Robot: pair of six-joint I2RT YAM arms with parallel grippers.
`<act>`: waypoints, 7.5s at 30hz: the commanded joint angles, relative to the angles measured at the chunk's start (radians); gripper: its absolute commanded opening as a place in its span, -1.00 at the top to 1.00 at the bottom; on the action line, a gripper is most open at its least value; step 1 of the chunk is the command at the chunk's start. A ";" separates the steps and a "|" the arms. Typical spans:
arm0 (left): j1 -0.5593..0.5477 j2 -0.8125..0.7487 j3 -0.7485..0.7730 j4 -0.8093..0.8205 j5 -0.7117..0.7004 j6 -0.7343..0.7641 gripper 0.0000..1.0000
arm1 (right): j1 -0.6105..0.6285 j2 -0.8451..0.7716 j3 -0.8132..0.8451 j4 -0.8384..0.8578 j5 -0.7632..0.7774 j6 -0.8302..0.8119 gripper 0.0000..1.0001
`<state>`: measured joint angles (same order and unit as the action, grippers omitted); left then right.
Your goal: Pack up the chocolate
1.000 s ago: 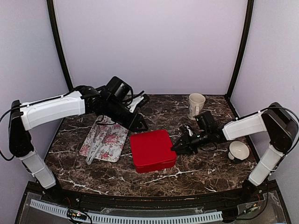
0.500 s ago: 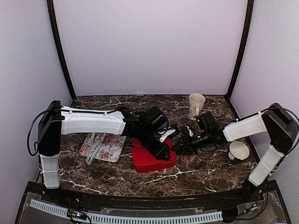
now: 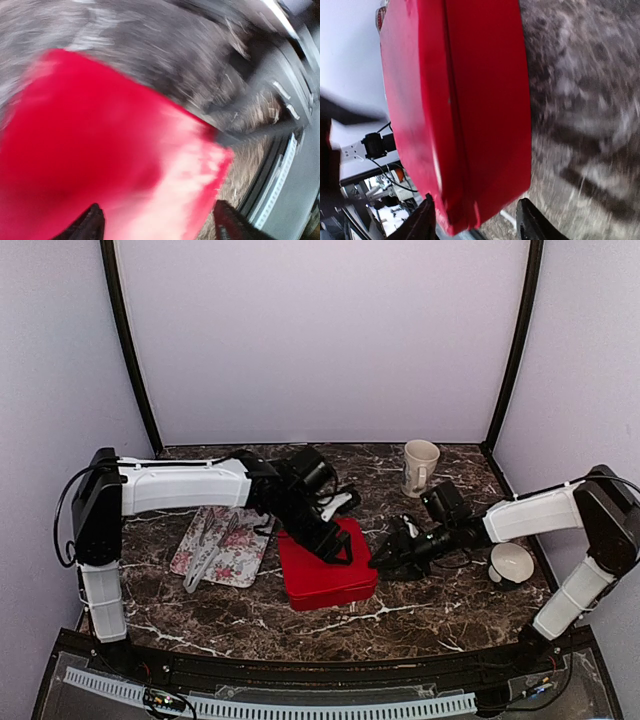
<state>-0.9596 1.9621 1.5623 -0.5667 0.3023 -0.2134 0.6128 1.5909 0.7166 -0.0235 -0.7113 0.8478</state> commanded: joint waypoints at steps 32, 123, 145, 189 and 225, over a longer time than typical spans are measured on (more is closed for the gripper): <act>0.278 -0.269 -0.565 0.352 0.316 -0.258 -0.23 | -0.003 0.132 -0.106 0.759 -0.106 0.453 0.03; -0.246 -0.525 -0.664 0.449 -0.476 0.605 -0.76 | 0.048 0.073 -0.240 0.811 -0.057 0.582 1.00; -0.366 -0.262 -0.555 0.660 -0.806 0.681 0.25 | 0.059 0.127 -0.231 0.840 -0.072 0.582 0.96; -0.040 -0.520 -0.383 0.199 -0.234 0.242 -0.33 | 0.047 -0.042 -0.008 0.367 -0.006 0.299 0.00; 0.594 0.222 0.101 -0.291 0.620 0.454 -0.32 | 0.097 -0.006 0.102 0.097 -0.061 0.125 -0.08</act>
<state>-0.3504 2.1777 1.6814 -0.8177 0.8864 0.2142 0.7044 1.5661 0.7799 0.0875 -0.7589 1.0050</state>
